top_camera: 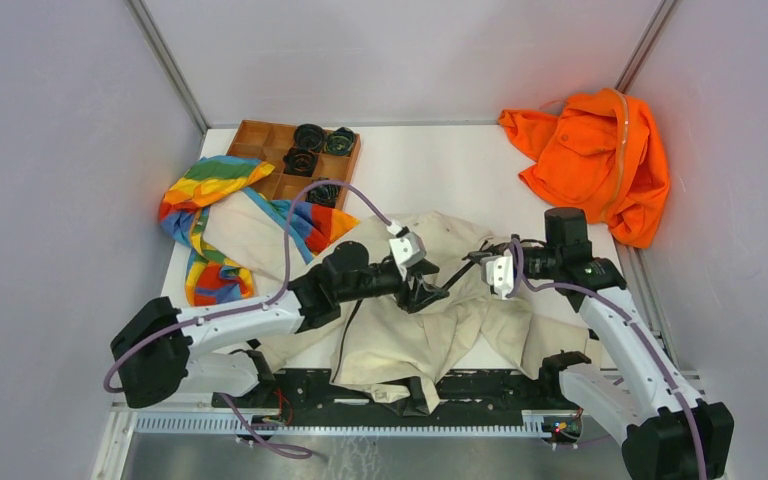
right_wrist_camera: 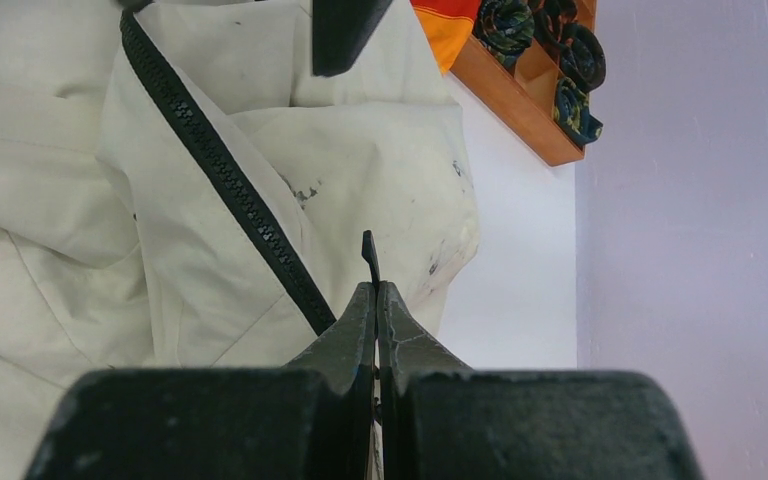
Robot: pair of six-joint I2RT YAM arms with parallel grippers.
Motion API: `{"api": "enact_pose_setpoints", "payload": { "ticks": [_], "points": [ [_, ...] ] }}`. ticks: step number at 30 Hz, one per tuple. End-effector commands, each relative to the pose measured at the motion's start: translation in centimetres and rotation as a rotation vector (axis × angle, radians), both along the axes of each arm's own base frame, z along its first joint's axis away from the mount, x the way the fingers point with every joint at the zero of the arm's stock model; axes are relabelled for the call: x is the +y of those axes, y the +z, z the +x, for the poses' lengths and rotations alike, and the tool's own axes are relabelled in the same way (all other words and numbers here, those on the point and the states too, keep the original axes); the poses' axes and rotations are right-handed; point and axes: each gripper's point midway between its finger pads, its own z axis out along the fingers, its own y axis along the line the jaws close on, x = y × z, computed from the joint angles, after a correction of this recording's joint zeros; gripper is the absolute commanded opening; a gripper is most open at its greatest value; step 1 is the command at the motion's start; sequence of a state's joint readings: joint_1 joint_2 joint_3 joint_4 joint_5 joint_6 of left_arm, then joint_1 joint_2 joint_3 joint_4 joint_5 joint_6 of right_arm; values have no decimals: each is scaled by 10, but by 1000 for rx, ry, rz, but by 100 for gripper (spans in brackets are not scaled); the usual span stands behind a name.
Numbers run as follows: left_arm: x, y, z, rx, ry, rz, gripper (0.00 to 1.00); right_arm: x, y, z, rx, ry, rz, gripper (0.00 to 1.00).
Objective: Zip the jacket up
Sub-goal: Zip the zipper on the jacket.
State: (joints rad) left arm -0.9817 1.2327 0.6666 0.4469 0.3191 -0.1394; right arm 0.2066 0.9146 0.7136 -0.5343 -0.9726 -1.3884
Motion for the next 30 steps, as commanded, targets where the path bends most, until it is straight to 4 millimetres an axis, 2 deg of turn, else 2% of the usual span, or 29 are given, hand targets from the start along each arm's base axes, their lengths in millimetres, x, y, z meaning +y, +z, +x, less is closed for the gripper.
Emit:
{"api": "enact_pose_setpoints", "payload": {
  "ticks": [1,6,11,20,30],
  "points": [
    [-12,9,20,-305,40,61,62,5,12,-3,0,13,58,0],
    [-26,15,38,-405,84,96,56,5,11,-5,9,14,60,0],
    [-36,9,47,-431,86,119,46,5,10,-6,15,13,59,0],
    [-47,11,50,-439,72,104,45,5,10,-6,13,14,59,0],
    [-55,24,51,-447,74,62,42,4,7,-9,19,17,53,0]
  ]
}}
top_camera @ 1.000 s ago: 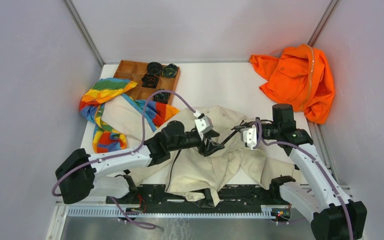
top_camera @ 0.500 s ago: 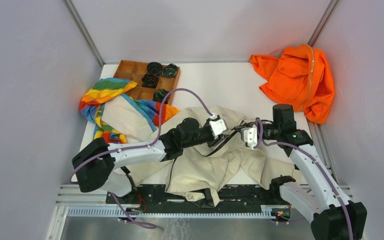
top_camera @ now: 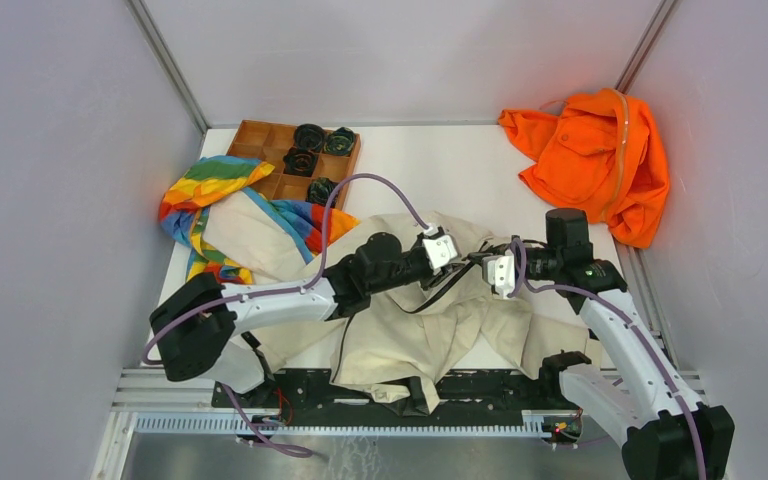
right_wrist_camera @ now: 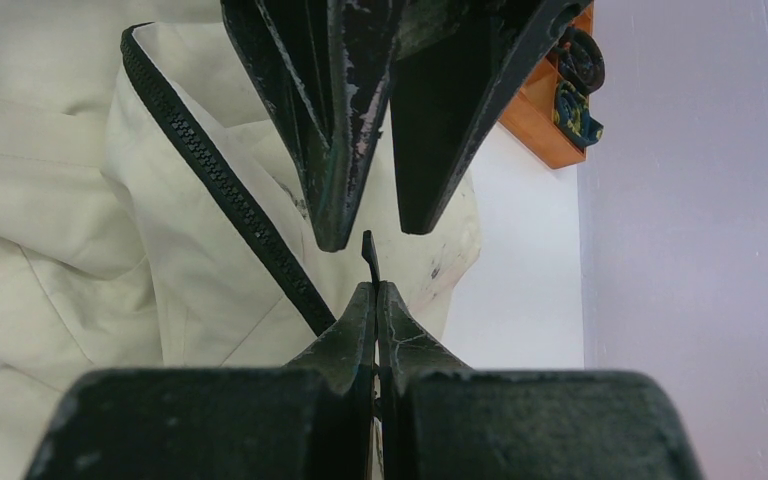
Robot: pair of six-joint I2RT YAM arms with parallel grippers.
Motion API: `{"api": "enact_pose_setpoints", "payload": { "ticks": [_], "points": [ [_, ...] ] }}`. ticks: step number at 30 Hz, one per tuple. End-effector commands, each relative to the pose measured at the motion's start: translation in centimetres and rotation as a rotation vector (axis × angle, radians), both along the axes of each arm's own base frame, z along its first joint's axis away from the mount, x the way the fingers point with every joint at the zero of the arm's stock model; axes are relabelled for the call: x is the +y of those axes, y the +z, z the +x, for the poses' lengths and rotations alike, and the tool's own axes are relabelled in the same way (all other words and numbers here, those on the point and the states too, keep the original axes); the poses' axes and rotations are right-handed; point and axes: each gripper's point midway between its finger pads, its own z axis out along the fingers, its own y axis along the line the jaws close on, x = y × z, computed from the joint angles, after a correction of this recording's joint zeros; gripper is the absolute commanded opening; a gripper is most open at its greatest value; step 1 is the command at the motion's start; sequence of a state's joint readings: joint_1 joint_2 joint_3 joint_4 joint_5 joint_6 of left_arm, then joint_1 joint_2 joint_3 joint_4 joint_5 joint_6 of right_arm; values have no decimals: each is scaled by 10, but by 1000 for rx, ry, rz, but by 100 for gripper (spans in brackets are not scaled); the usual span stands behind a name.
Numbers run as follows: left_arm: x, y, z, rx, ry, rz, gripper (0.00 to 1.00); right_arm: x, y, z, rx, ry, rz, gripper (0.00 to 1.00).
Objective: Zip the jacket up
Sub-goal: Zip the zipper on the jacket.
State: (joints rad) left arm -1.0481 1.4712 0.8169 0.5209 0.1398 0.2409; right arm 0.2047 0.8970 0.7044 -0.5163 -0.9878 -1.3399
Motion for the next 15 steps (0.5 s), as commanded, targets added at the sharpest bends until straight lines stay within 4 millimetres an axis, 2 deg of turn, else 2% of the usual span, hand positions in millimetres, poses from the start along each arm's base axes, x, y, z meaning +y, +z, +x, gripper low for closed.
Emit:
{"api": "enact_pose_setpoints", "payload": {
  "ticks": [1,7,15],
  "points": [
    [-14,35,5,-80,-16,-81,42,3,4,-5,-3,24,28,0],
    [-19,32,1,-65,-43,-80,35,3,4,-6,-4,25,27,0],
    [-23,27,-2,-50,-66,-69,19,3,5,-6,-5,26,28,0]
  ]
}}
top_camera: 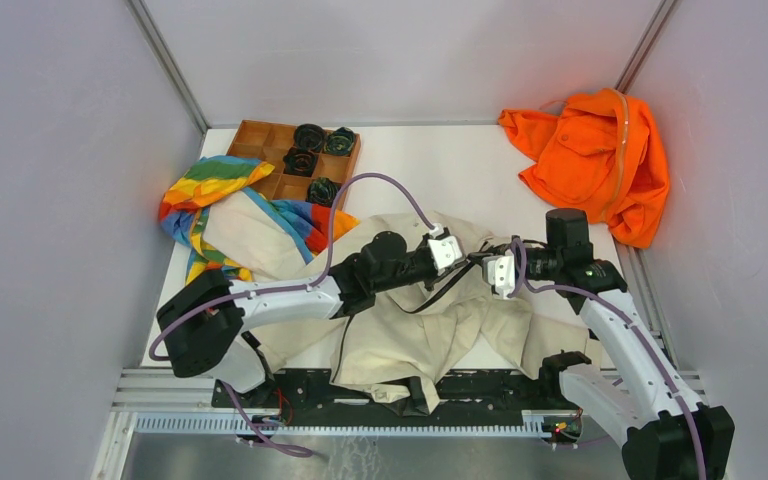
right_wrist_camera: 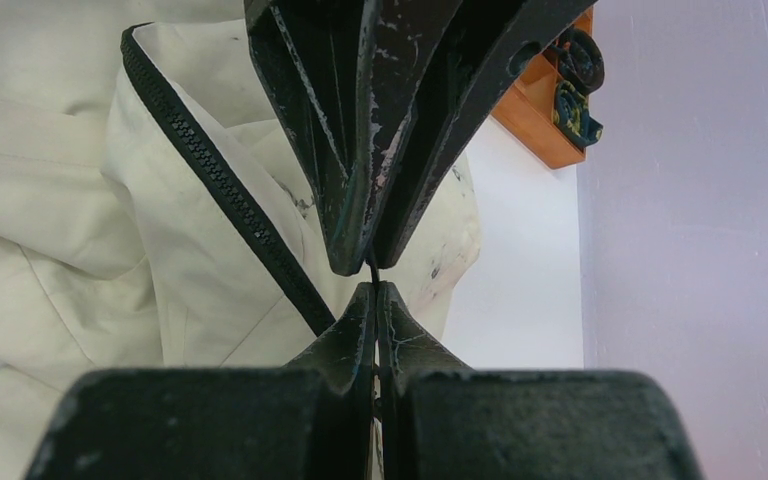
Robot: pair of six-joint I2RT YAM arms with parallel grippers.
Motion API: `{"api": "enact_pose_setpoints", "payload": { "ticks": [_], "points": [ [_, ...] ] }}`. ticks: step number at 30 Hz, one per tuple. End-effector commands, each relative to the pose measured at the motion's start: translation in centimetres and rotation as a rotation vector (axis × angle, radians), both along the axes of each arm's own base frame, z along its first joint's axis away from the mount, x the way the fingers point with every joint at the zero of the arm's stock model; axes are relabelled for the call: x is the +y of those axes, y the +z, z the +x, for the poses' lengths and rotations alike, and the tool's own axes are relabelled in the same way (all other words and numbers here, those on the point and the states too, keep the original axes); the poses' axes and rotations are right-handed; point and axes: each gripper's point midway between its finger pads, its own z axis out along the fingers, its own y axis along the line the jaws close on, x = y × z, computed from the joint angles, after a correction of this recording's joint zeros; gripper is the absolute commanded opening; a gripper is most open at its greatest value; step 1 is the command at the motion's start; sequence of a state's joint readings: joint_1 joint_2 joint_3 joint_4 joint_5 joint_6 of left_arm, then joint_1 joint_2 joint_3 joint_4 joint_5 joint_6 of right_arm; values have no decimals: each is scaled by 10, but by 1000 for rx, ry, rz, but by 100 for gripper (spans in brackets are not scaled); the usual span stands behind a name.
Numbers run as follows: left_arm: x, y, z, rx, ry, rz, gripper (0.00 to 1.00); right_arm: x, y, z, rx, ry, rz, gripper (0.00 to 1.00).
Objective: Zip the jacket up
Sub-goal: Zip the zipper on the jacket.
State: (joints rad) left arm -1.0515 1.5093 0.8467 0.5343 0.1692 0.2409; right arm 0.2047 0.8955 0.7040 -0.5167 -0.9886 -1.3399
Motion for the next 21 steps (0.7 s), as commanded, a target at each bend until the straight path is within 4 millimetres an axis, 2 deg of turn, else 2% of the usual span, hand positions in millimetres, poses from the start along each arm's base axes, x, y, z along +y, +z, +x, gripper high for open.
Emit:
{"api": "enact_pose_setpoints", "payload": {
  "ticks": [1,3,4,9,14,18,21],
  "points": [
    [-12,27,-1,-48,-34,-62,15,3,5,-6,-4,26,29,0],
    [-12,26,-1,-46,-36,-58,4,3,5,-6,-3,27,28,0],
    [-12,26,0,-47,-33,-59,2,3,5,-6,-4,28,29,0],
    [-10,29,2,-55,-17,-61,2,2,3,-6,2,21,21,1],
    [-8,30,2,-69,-16,-58,2,-2,-4,-4,19,-13,1,22],
    [-9,30,0,-71,-28,-58,2,-3,-9,-1,32,-34,-1,28],
    [-10,31,-2,-70,-38,-61,2,-4,-12,2,47,-44,-2,28]
  ]
}}
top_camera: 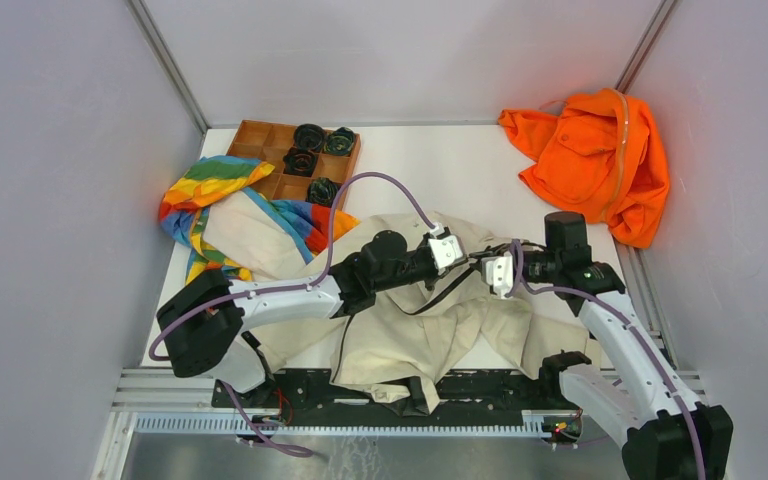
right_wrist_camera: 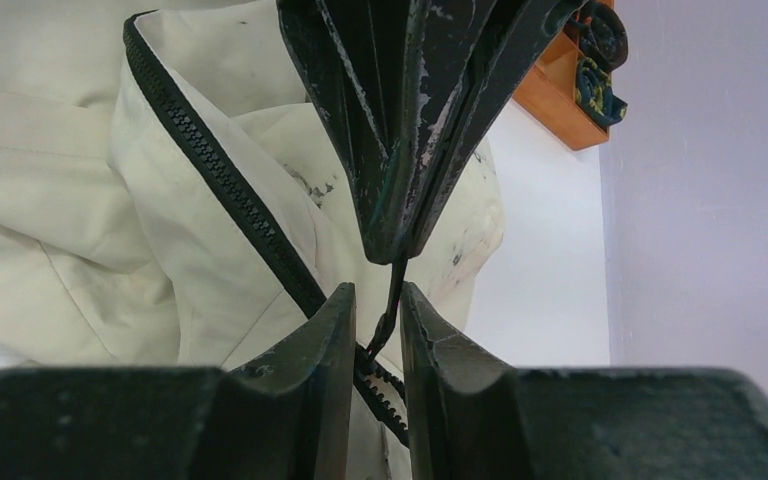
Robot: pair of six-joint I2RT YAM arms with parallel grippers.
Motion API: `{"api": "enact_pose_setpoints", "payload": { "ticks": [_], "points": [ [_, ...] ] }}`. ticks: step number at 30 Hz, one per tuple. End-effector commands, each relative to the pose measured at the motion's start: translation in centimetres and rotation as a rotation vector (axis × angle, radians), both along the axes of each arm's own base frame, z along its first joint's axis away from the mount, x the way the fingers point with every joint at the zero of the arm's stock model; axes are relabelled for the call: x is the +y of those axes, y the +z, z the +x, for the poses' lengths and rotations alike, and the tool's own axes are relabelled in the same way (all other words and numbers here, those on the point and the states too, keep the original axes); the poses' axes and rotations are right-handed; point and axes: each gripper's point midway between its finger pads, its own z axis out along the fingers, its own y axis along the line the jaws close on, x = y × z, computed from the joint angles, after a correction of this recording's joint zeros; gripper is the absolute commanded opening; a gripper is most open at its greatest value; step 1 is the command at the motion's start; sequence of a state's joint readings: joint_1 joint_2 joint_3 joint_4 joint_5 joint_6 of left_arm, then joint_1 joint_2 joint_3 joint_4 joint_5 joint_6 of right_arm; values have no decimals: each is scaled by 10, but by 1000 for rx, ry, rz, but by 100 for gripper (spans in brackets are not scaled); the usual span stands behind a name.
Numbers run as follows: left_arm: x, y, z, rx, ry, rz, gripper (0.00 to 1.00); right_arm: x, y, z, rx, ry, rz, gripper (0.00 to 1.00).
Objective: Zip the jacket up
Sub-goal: Zip the zipper on the jacket.
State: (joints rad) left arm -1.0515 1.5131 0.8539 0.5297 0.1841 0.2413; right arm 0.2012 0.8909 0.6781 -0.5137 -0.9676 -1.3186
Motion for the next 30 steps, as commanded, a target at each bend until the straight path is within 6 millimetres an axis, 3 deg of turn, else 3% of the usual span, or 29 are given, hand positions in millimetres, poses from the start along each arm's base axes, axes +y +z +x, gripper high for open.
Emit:
{"api": "enact_pose_setpoints", "payload": {
  "ticks": [1,9,14,18,20,22,30],
  "points": [
    [-8,31,0,-74,-24,-64,2,0,-2,3,17,-19,8,28],
    [-12,33,-5,-65,-53,-74,2,3,-2,12,33,-58,41,20],
    [-13,34,-7,-60,-64,-75,2,3,-4,13,24,-66,31,7],
    [-15,33,-9,-49,-79,-77,2,5,2,13,20,-66,46,2],
    [-17,33,-9,-41,-83,-79,2,7,3,10,25,-54,50,4],
    [-17,33,-10,-37,-84,-80,2,8,2,7,20,-32,46,14],
    [-16,34,-10,-33,-85,-80,2,12,2,3,37,-19,58,14]
  ]
}}
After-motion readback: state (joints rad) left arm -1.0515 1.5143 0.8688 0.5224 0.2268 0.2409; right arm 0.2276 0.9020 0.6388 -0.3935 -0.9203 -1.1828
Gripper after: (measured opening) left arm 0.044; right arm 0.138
